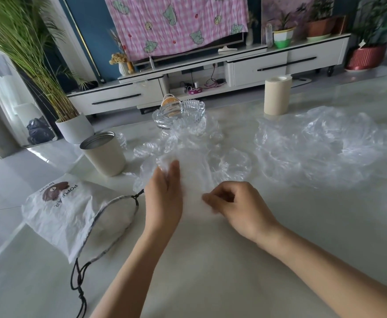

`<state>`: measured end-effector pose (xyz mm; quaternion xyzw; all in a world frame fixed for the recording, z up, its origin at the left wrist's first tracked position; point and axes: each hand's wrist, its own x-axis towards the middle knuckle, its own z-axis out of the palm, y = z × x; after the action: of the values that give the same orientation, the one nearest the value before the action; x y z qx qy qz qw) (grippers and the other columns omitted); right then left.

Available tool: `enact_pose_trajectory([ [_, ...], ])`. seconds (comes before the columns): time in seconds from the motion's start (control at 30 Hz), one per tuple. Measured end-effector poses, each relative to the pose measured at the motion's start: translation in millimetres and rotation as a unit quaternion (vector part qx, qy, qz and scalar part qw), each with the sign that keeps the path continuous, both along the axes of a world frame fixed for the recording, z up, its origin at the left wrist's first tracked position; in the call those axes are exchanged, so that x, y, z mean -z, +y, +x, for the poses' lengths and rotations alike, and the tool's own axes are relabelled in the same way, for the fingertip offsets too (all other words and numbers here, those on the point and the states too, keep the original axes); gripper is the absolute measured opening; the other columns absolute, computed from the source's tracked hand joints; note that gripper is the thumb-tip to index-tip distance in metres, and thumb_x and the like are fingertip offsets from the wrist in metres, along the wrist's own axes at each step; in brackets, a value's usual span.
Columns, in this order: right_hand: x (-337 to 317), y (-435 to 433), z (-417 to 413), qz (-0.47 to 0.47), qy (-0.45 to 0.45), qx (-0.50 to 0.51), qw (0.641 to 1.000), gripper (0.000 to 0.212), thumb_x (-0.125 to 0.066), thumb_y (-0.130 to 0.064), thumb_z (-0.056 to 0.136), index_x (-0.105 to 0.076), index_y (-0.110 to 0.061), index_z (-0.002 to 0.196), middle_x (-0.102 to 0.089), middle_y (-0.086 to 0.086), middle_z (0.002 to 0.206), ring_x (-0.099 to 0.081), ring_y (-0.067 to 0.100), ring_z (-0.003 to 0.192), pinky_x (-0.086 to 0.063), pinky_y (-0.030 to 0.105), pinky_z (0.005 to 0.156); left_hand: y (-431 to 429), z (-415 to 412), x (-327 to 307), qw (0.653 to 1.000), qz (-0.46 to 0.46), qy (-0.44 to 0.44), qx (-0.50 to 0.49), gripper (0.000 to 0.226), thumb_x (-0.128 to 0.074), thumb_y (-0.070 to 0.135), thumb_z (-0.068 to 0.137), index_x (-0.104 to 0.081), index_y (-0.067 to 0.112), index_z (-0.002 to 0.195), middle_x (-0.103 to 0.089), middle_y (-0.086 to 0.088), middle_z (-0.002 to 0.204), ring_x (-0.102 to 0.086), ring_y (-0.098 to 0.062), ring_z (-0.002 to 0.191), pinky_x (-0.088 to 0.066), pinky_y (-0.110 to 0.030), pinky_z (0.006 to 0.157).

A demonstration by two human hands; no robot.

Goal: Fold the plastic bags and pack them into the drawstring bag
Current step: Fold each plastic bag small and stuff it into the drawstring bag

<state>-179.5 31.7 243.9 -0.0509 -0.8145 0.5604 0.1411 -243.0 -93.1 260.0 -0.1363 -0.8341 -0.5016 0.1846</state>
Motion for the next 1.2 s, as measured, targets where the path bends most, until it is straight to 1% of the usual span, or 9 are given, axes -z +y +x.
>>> enact_pose_trajectory([
  [0.1,-6.5,8.6,-1.1,-0.106,-0.016,0.044,0.993,0.015,-0.072,-0.028,0.079,-0.066,-0.016,0.085,-0.065,-0.007,0.075,-0.058,0.003,0.07,-0.044,0.015,0.066,-2.3,-6.0,1.7,0.999,0.039,-0.038,0.001,0.042,-0.038,0.036,0.098,-0.026,0.018,0.062,-0.024,0.005,0.053,-0.02,-0.011,0.048,-0.018,-0.025,0.044],
  [0.2,-13.2,12.9,1.7,-0.336,-0.101,-0.081,0.933,0.075,-0.079,-0.039,0.059,-0.052,-0.013,0.124,-0.065,0.0,0.107,-0.064,0.012,0.096,-0.05,0.027,0.086,5.4,-1.0,4.0,0.995,0.055,-0.075,0.031,0.038,-0.039,0.038,0.096,-0.034,0.014,0.067,-0.027,0.001,0.055,-0.023,-0.012,0.048,-0.021,-0.022,0.041],
  [0.23,-17.3,10.0,4.6,-0.371,-0.118,-0.123,0.913,0.076,-0.08,-0.036,0.057,-0.052,-0.012,0.124,-0.067,0.002,0.11,-0.065,0.014,0.097,-0.051,0.029,0.087,7.7,1.3,4.9,0.995,0.055,-0.075,0.043,0.039,-0.041,0.038,0.096,-0.035,0.013,0.066,-0.028,0.001,0.054,-0.024,-0.012,0.048,-0.022,-0.021,0.04],
  [0.47,-8.3,2.8,-0.8,-0.458,-0.08,-0.107,0.879,0.038,-0.063,0.003,0.078,-0.061,0.0,0.116,-0.065,0.023,0.111,-0.065,0.032,0.095,-0.055,0.033,0.074,14.9,12.1,2.9,0.992,0.01,-0.088,0.09,0.04,-0.051,0.037,0.092,-0.038,0.014,0.062,-0.036,0.011,0.045,-0.029,-0.001,0.035,-0.024,-0.015,0.034],
  [0.6,-10.8,10.8,-3.0,-0.469,-0.068,-0.086,0.876,0.02,-0.051,0.01,0.081,-0.06,0.004,0.098,-0.062,0.015,0.072,-0.061,0.014,0.054,-0.046,0.019,0.043,11.5,13.6,-0.5,0.953,0.089,-0.228,0.179,0.034,-0.058,0.037,0.085,-0.057,0.003,0.085,-0.056,-0.002,0.063,-0.049,-0.006,0.045,-0.037,-0.018,0.039],
  [0.73,-14.3,20.6,-3.1,-0.404,-0.051,-0.083,0.91,0.017,-0.061,0.002,0.068,-0.07,-0.012,0.066,-0.065,0.005,0.069,-0.058,0.014,0.056,-0.042,0.02,0.048,6.2,14.5,-10.5,0.836,0.224,-0.42,0.274,0.016,-0.044,-0.001,0.087,-0.058,0.006,0.086,-0.064,-0.007,0.077,-0.061,-0.014,0.061,-0.051,-0.024,0.053],
  [0.83,-15.2,27.2,-4.1,-0.283,-0.047,-0.093,0.953,0.047,-0.049,0.014,0.08,-0.068,-0.017,0.051,-0.069,-0.003,0.088,-0.063,0.009,0.071,-0.049,0.017,0.059,3.5,10.4,-15.6,0.793,0.288,-0.473,0.254,0.022,-0.038,0.013,0.078,-0.056,0.004,0.084,-0.063,-0.014,0.075,-0.061,-0.025,0.06,-0.049,-0.035,0.064],
  [0.93,-17.3,24.8,-2.8,-0.126,-0.023,-0.111,0.986,0.048,-0.044,0.017,0.082,-0.066,-0.015,0.055,-0.063,-0.008,0.103,-0.057,-0.002,0.088,-0.045,0.01,0.071,3.9,12.4,-13.9,0.821,0.221,-0.472,0.234,0.045,-0.036,0.044,0.094,-0.064,0.008,0.093,-0.065,-0.01,0.074,-0.061,-0.02,0.057,-0.049,-0.027,0.056],
  [1.2,-19.1,27.3,1.8,0.115,-0.027,-0.19,0.975,0.053,-0.038,0.018,0.082,-0.076,-0.019,0.084,-0.052,-0.014,0.115,-0.048,0.001,0.112,-0.029,-0.005,0.086,-1.0,11.0,-9.2,0.92,0.124,-0.333,0.167,0.021,-0.044,0.016,0.099,-0.059,0.009,0.086,-0.06,-0.006,0.075,-0.055,-0.014,0.063,-0.052,-0.028,0.059],
])
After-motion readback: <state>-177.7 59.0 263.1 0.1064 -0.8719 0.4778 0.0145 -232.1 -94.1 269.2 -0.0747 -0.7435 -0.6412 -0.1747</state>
